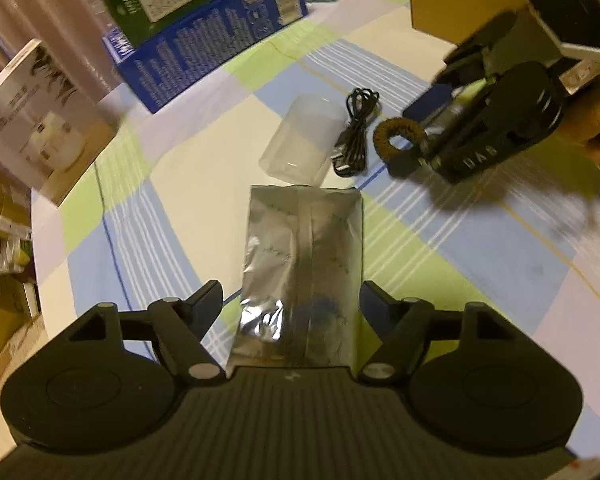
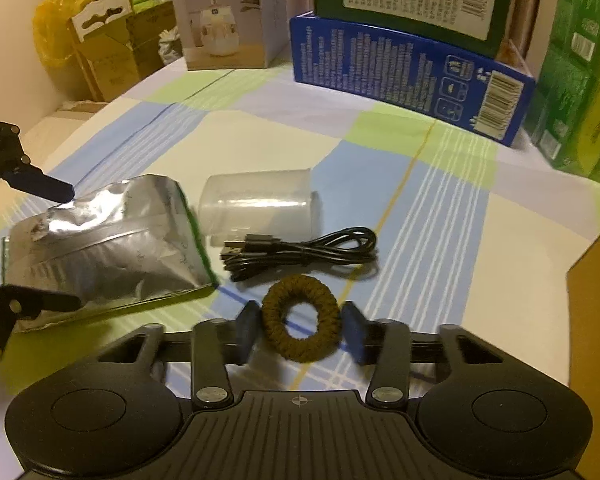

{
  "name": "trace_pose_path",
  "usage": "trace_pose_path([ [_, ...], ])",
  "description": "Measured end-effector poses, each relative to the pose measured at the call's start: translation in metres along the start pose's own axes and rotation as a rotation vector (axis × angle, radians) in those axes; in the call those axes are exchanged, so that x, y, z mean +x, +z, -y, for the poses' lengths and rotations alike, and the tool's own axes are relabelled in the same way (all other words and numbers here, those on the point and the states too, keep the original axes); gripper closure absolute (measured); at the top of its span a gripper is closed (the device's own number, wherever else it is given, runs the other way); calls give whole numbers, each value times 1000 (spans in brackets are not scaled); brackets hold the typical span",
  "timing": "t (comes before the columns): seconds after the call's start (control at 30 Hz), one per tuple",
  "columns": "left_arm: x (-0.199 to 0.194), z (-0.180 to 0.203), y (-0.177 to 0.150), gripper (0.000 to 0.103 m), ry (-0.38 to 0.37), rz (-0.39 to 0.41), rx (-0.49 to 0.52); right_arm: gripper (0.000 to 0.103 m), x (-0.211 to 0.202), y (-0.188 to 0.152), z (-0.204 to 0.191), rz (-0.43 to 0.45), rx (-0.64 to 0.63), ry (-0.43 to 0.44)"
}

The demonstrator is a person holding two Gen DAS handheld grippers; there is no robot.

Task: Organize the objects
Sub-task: 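Grasp the silver foil bag with the left tool while the right tool grasps the brown hair tie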

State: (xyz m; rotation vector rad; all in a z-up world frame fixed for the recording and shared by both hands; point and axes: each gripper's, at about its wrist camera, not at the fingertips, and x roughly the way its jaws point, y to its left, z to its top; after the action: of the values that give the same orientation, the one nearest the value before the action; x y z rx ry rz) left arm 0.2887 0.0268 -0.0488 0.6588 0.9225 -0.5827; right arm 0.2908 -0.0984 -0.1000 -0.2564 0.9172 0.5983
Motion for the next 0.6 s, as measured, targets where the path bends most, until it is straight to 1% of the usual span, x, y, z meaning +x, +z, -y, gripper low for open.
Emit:
trace_pose_path([
  [0.1, 12, 10, 3, 32, 22, -48, 54, 88, -2, -1, 2, -9, 11, -2],
  [0.17, 18, 17, 3, 34, 37, -79, 93, 89, -6, -2, 1, -18, 22, -8],
  [0.2, 20, 19, 4, 38, 32, -89, 104, 90, -9, -3, 2, -23, 33, -8],
  [0.27, 21, 19, 6, 42, 28, -113, 94, 90, -16, -7, 3, -30, 64, 4],
  [0.3, 22, 18, 7, 50, 19, -125, 82, 90, -20, -9, 4, -35, 81, 5],
  [0.33, 22, 16, 8, 60, -3, -139, 61, 90, -26, -11, 4, -38, 103, 9],
  [0.4, 22, 10, 8, 62, -29, -156, 17, 90, -38, -18, 3, -48, 130, 27],
  [0.47, 21, 3, 6, 65, -63, -183, -47, 90, -52, -26, 1, -49, 146, 38],
  [0.53, 13, -1, 3, 69, -99, -188, -107, 90, -64, -35, -2, -54, 178, 55],
  [0.6, 4, 0, -2, 69, -124, -192, -156, 90, -76, -44, -5, -56, 209, 68],
])
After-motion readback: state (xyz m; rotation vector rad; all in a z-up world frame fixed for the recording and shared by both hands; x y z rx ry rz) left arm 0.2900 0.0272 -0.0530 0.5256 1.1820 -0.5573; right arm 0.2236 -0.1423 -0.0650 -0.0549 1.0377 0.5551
